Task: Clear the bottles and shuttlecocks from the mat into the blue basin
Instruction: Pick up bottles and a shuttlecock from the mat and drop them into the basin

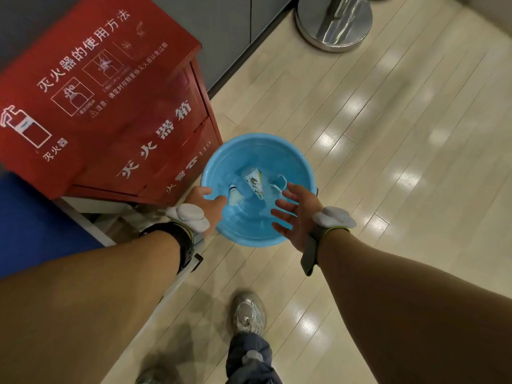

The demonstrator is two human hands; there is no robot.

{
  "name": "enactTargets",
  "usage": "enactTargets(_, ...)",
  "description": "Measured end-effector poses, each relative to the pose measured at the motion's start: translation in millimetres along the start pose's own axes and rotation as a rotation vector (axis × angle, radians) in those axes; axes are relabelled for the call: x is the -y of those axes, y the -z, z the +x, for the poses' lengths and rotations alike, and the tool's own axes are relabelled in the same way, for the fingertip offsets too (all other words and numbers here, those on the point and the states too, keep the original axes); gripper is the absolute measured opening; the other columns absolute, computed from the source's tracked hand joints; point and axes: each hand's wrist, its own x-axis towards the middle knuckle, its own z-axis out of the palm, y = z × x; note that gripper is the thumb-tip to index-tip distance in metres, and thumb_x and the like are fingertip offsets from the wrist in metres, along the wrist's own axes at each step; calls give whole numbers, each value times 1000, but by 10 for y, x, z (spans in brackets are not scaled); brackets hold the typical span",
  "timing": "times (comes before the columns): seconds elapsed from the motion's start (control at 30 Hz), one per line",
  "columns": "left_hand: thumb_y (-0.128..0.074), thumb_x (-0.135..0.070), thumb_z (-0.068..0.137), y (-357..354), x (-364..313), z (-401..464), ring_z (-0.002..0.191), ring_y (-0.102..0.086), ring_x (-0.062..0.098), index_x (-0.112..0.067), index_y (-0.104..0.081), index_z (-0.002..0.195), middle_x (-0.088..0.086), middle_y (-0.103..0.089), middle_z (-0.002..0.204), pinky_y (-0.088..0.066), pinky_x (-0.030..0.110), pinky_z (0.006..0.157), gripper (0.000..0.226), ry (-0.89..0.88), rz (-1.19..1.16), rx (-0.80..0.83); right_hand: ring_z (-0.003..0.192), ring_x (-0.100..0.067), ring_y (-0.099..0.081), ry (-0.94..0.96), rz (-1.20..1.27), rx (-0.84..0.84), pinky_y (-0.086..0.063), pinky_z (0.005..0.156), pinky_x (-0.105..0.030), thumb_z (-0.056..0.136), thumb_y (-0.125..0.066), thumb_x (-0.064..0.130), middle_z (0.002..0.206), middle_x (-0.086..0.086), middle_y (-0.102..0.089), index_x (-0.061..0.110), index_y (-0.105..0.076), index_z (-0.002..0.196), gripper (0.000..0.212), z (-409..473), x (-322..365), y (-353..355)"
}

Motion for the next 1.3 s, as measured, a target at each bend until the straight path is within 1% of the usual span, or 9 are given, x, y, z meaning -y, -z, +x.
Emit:
enactTargets(0.07, -54, -21, 90, 10, -31, -39, 74, -64, 22, -14, -50, 131, 7, -64, 94, -41, 24, 50, 42, 1, -14, 17, 103, -25, -62, 4, -6, 6, -52, 84, -41, 88, -57, 44, 107, -5, -62, 18, -61, 112, 36, -47, -4, -35)
enactTargets(0.2, -54, -21, 92, 41, -64, -142, 65, -60, 15, -16, -58, 94, 1, -62, 85, -43, 25, 56, 6, 40, -114, 35, 103, -25, -61, 3, -15, 13, -51, 86, -42, 89, -56, 42, 105, -5, -62, 17, -59, 113, 34, -154, -27, -128)
enactTargets(0.3, -53, -20, 92, 110, -101, -227, 65, -59, 16, -20, -55, 78, -1, -60, 79, -42, 26, 59, 14, 39, -166, 26, 106, -26, -61, 12, -33, 29, -50, 90, -43, 90, -55, 41, 107, -5, -62, 17, -60, 109, 30, -265, -36, -215)
enactTargets(0.53, -51, -20, 93, 444, -219, -539, 56, -55, 13, -17, -58, 83, 2, -59, 78, -41, 21, 44, 13, 17, -210, 23, 107, -24, -60, 57, -117, 71, -49, 86, -41, 90, -54, 43, 111, -3, -61, 19, -57, 120, 39, -633, -27, -485)
enactTargets(0.7, -49, -17, 97, 906, -348, -993, 53, -51, 15, -17, -51, 74, 4, -54, 70, -41, 24, 51, 23, 12, -273, 49, 101, -22, -61, 106, -203, 113, -50, 80, -38, 92, -52, 41, 109, -3, -62, 18, -54, 127, 42, -1164, 137, -774)
enactTargets(0.87, -50, -20, 97, 1442, -559, -1640, 56, -51, 16, -18, -50, 76, 1, -55, 73, -40, 25, 53, 22, -24, -384, 2, 110, -25, -56, 187, -289, 167, -45, 88, -40, 95, -48, 41, 119, -4, -56, 16, -50, 134, 46, -1908, 341, -1241)
enactTargets(1.0, -51, -22, 97, 1835, -681, -2189, 62, -54, 13, -20, -52, 80, 1, -58, 81, -44, 26, 57, 17, -82, -436, -88, 100, -24, -56, 222, -327, 203, -44, 88, -39, 94, -47, 39, 104, -2, -55, 19, -56, 111, 27, -2467, 321, -1665)
enactTargets(1.13, -49, -23, 98, 2347, -642, -2643, 63, -52, 13, -15, -53, 105, 1, -56, 86, -42, 25, 57, 12, -90, -535, -145, 62, -18, -43, 207, -272, 330, -27, 58, -26, 91, -49, 33, 66, 3, -43, 20, -44, 65, 29, -2922, 159, -2173)
enactTargets(1.3, -46, -19, 98, 2958, -272, -3008, 59, -46, 11, -20, -49, 84, -2, -50, 75, -36, 23, 56, 14, -74, -649, -251, 56, -18, -46, 237, -411, 415, -28, 53, -27, 92, -49, 34, 58, 4, -45, 20, -43, 64, 32, -3218, -91, -2754)
